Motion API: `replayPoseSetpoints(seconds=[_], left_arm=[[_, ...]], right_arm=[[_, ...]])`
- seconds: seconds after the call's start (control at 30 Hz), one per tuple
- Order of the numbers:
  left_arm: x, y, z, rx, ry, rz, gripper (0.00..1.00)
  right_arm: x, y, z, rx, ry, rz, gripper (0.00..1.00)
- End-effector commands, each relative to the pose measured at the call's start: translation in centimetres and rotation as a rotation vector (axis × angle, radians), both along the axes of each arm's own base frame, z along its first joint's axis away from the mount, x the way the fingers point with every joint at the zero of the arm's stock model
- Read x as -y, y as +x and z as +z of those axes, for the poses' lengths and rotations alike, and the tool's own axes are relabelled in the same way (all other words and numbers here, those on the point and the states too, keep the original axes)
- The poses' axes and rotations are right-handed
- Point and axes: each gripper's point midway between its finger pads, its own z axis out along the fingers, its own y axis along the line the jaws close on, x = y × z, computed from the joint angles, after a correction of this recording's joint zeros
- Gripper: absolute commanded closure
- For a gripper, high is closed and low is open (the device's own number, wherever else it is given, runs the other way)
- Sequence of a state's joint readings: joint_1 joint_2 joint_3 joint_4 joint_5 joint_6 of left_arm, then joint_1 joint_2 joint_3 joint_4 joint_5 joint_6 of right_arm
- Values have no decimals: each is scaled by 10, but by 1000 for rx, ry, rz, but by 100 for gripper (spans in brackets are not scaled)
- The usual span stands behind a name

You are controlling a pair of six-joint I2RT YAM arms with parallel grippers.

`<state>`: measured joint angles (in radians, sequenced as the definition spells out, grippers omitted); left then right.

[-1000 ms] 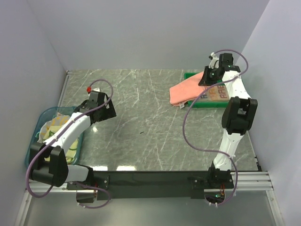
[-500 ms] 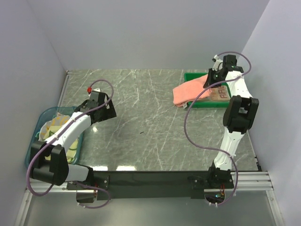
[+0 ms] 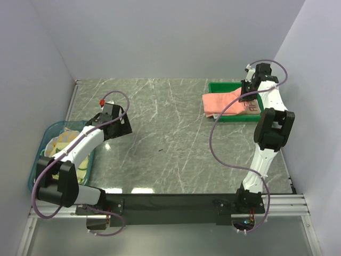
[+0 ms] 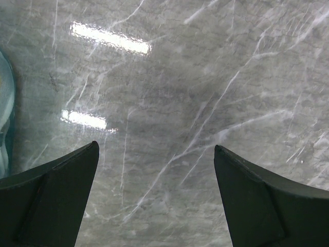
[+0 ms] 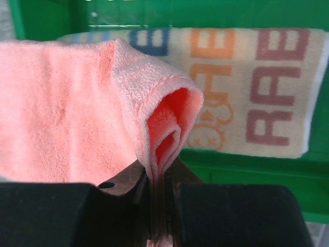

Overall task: Fold and stack the towels
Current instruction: Neatly place the folded towel into the bin

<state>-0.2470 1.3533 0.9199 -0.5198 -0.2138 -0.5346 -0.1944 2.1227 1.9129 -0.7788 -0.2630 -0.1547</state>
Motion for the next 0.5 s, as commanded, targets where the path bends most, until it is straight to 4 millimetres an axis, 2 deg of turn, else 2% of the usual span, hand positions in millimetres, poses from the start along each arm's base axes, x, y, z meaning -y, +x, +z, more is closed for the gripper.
replayPoseSetpoints(seconds=[0.0,0.13,0.47], left_arm=[[2,8,6,28,-6,-12,1],[2,8,5,25,-5,-12,1],[3,8,3,17,-7,-13,1]], right_arm=[[24,10,5,30,-95,-23,100],[26,11,5,48,-106,-36,100],[38,9,22,78,-157,-50,100]])
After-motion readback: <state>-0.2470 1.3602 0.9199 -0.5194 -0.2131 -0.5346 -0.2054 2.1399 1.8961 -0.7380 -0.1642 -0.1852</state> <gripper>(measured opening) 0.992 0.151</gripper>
